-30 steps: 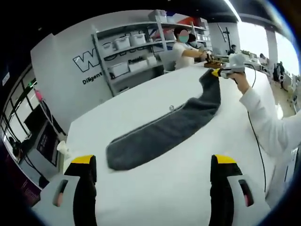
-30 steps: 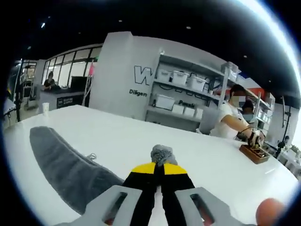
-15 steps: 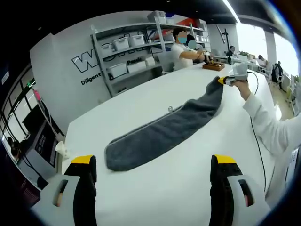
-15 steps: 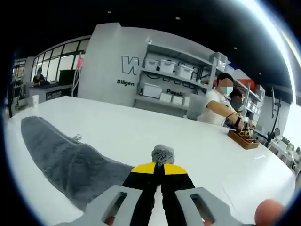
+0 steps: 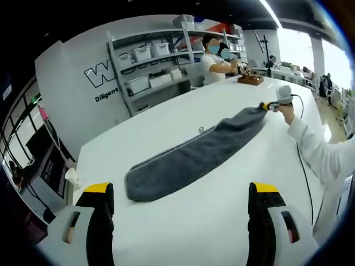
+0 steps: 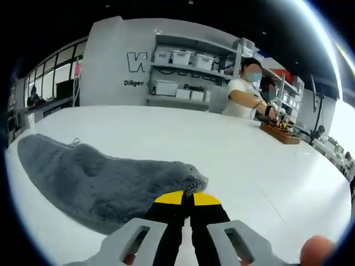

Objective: Open the folded towel by lifting each exposed corner and separating the folded layers until the towel lies flat within the target outline without major curled edges

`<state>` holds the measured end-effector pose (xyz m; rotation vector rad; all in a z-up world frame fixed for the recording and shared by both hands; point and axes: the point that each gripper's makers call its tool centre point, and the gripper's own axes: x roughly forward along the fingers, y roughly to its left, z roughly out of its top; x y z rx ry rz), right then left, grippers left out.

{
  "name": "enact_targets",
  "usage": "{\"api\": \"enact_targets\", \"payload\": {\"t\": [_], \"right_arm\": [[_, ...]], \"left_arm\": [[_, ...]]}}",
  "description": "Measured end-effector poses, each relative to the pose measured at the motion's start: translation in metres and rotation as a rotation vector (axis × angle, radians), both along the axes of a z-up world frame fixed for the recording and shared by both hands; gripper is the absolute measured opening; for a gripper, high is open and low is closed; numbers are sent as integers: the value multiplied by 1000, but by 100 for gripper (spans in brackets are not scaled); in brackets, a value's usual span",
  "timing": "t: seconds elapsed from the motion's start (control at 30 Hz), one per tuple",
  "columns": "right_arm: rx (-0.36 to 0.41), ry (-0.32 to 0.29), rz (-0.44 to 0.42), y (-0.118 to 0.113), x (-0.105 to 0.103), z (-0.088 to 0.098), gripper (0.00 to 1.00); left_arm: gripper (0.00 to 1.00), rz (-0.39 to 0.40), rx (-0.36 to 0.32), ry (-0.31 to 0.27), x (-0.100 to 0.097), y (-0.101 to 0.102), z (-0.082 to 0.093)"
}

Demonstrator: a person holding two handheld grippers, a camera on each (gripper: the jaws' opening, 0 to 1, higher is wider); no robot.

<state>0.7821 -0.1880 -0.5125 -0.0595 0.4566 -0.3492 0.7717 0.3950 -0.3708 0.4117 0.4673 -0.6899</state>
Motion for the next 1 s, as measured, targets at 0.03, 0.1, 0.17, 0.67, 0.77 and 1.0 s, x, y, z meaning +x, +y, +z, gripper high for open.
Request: {"api": "enact_targets", "payload": {"t": [0.03, 0.1, 0.17, 0.67, 0.77, 1.0], "right_arm": [[4, 7, -5, 0, -1, -2, 0], [14, 24, -15, 0, -4, -8, 0], [26, 37, -20, -1, -5, -12, 0], [136, 61, -53, 3, -21, -32, 0], [176, 67, -44, 4, -23, -37, 0], [143, 113, -75, 0, -48, -38, 13]], "left_arm": [[100, 1, 0, -1, 0, 1, 0], [100, 5, 0, -4, 0, 2, 1], [100, 6, -3, -6, 0, 3, 1], [99, 40, -19, -21, 2, 15, 8], [99, 43, -22, -20, 1, 16, 7], [100, 13, -35, -9, -1, 12, 7]]}}
